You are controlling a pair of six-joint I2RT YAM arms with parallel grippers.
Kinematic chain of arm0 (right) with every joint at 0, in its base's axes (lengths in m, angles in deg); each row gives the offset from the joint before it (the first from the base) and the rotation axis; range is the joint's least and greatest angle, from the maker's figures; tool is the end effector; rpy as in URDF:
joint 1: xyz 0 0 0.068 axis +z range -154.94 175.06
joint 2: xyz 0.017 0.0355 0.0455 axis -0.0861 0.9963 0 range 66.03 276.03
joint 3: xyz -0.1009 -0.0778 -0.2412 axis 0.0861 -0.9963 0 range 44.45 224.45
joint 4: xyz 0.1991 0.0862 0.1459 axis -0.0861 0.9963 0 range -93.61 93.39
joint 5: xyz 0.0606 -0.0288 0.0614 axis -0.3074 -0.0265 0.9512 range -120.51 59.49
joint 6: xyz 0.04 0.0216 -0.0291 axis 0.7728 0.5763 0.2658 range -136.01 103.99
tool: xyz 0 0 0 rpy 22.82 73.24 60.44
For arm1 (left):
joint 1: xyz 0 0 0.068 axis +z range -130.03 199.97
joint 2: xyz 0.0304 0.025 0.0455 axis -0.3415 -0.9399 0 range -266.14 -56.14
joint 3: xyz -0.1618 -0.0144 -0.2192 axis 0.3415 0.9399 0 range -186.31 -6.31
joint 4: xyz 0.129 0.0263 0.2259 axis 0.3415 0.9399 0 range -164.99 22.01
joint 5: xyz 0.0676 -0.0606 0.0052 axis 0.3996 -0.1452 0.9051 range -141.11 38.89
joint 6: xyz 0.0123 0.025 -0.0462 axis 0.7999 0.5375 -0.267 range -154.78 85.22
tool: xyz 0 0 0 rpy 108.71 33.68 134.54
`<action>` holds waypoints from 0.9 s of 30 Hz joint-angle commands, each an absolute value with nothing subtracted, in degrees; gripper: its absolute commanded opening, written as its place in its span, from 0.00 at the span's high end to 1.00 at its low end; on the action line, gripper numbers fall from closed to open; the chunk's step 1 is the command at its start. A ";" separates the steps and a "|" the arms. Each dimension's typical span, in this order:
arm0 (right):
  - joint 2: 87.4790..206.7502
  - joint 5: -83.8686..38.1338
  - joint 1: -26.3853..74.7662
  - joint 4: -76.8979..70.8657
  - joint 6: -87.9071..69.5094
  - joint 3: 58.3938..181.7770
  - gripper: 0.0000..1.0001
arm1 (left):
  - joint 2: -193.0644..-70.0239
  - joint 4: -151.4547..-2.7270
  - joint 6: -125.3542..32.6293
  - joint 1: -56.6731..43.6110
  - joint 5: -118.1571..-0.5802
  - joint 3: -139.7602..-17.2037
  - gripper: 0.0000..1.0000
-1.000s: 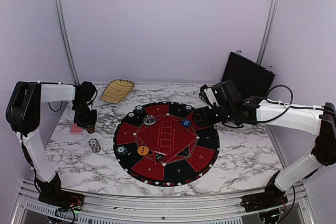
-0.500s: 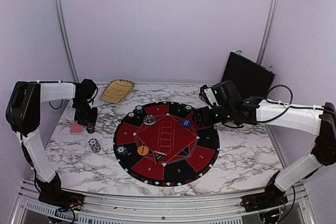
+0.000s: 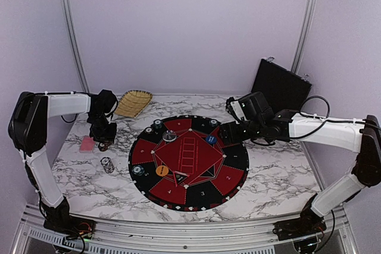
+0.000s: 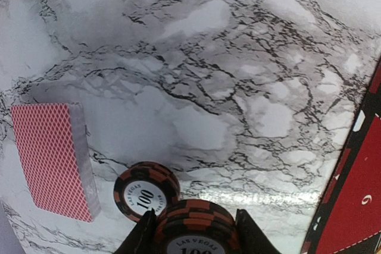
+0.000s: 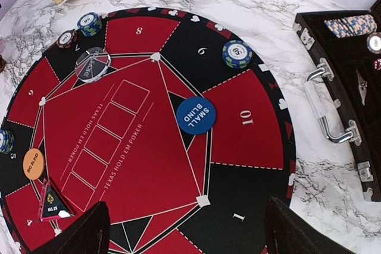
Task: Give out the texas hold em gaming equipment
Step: Place the poker chips pile at the big blind area.
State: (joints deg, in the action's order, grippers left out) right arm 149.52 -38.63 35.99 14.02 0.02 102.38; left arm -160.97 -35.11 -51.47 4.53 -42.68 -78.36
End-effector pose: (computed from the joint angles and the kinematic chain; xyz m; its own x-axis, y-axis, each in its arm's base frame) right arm 0.2426 0.2036 0.2494 -0.6546 -0.2057 -0.7275 -0.4057 0.9075 0.1085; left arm 0.3471 -0.0905 0.1821 -0.9449 -0.0337 -0.3256 -0.0523 0.9975 0.0486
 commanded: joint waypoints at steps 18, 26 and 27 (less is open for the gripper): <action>149.65 -39.17 35.36 11.07 0.77 102.13 0.13 | -160.98 -31.41 -57.28 -13.56 -43.88 -84.46 0.68; 149.49 -39.18 35.31 11.17 0.87 101.80 0.13 | -164.30 -31.40 -58.24 -18.89 -44.26 -86.42 0.67; 149.40 -39.14 35.29 11.18 0.93 101.72 0.13 | -164.59 -31.46 -58.38 -19.33 -44.37 -86.53 0.67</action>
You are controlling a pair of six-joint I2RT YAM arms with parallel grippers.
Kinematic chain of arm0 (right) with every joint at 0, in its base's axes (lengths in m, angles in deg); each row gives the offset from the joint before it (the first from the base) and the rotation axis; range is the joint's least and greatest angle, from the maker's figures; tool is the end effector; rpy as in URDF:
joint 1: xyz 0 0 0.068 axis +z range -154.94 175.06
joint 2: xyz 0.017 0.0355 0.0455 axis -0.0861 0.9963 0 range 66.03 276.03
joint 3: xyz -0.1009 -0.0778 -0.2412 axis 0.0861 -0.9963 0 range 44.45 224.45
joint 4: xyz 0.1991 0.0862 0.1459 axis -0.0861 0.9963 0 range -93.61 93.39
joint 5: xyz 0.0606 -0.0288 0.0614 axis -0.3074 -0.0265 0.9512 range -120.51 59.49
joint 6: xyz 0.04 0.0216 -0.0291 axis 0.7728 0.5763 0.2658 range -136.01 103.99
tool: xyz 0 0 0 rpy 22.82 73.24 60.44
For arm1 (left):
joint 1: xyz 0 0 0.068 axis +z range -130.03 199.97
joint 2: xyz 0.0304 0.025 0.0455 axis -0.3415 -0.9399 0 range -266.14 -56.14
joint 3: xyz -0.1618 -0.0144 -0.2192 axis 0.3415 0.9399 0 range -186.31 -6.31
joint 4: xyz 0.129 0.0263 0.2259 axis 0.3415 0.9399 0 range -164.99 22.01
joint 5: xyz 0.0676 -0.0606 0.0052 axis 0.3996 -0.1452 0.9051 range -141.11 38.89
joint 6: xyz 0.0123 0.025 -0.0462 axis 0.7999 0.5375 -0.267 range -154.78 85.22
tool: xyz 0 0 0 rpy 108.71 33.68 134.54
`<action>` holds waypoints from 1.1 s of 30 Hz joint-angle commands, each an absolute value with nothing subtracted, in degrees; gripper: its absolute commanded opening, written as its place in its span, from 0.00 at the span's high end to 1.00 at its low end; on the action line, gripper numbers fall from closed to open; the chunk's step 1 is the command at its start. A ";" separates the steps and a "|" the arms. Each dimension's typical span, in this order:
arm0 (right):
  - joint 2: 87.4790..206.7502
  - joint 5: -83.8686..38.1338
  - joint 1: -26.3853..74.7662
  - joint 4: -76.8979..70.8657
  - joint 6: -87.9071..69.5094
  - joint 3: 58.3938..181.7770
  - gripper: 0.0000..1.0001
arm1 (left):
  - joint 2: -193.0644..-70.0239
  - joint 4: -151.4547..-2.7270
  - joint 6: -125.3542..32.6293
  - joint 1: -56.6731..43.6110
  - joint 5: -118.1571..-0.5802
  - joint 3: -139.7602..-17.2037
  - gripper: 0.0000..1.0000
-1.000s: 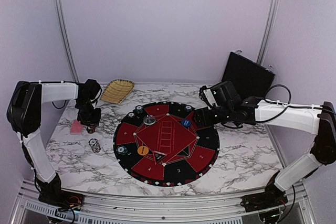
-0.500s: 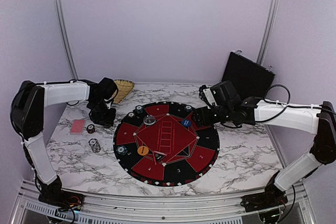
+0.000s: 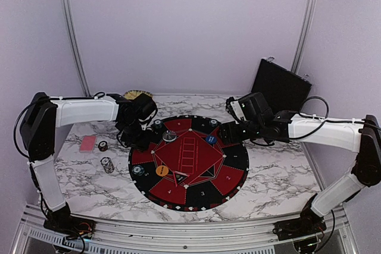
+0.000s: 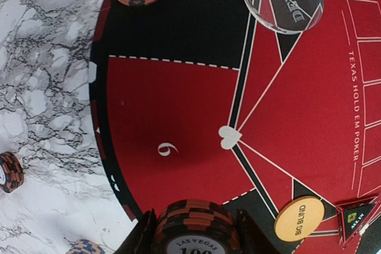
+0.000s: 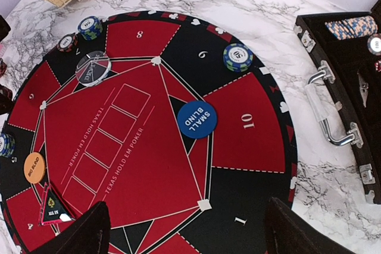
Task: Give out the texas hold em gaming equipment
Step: Place the poker chips pile at the big blind area.
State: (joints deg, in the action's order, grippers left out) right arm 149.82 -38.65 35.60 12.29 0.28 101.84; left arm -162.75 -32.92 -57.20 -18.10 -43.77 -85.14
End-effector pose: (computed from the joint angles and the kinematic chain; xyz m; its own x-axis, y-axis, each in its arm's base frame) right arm 0.2453 0.2030 0.2471 -0.6491 -0.1897 -0.7367 -0.3977 0.9101 0.1160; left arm 0.3003 -0.2295 0.2026 -0.9033 0.2271 -0.3641 0.2515 0.9677 -0.0204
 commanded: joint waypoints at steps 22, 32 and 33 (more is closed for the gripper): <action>149.44 -39.03 35.28 11.77 1.13 101.75 0.13 | -166.86 -36.15 -60.28 -23.79 -45.99 -81.66 0.67; 149.10 -39.03 35.23 12.02 1.15 101.82 0.13 | -167.64 -37.89 -60.37 -24.21 -46.27 -80.10 0.67; 149.09 -39.03 35.28 12.06 1.14 101.84 0.13 | -167.79 -37.95 -60.38 -24.19 -46.21 -80.06 0.66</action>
